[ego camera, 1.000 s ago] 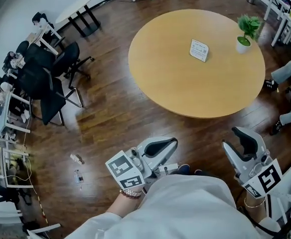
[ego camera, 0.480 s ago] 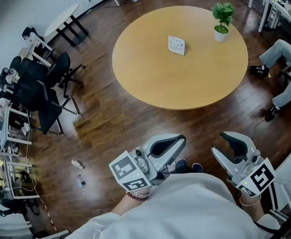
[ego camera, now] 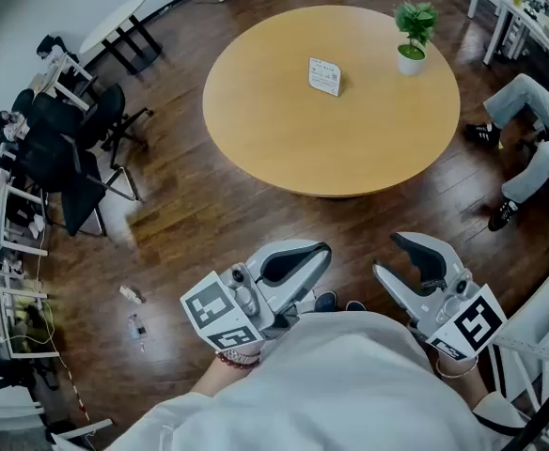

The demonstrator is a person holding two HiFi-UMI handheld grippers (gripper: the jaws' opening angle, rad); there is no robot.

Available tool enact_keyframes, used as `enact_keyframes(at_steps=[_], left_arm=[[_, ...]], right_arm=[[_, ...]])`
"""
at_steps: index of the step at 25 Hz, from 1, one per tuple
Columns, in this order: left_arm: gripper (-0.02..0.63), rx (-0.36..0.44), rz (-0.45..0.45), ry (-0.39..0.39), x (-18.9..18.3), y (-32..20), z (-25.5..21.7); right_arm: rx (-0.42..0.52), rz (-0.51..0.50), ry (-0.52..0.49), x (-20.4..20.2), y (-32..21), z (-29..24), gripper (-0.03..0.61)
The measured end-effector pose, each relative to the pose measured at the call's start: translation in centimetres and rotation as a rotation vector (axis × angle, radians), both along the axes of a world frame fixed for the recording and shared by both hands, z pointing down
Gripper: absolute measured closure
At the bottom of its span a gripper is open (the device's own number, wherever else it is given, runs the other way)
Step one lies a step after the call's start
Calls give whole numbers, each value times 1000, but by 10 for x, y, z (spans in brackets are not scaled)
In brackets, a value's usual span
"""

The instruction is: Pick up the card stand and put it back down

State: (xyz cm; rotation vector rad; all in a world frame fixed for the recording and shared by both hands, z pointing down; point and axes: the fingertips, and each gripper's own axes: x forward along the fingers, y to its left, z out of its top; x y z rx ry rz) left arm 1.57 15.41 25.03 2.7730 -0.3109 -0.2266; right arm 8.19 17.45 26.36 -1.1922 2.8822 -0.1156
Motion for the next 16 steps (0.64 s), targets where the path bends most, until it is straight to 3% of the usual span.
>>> enact_keyframes(at_steps=[9, 16], left_arm=[[618, 96, 79, -112, 24, 10, 10], [618, 88, 117, -125, 26, 24, 11]], right_arm=[[2, -26, -45, 3, -8, -7, 419], [-36, -13, -30, 0, -3, -1, 419]])
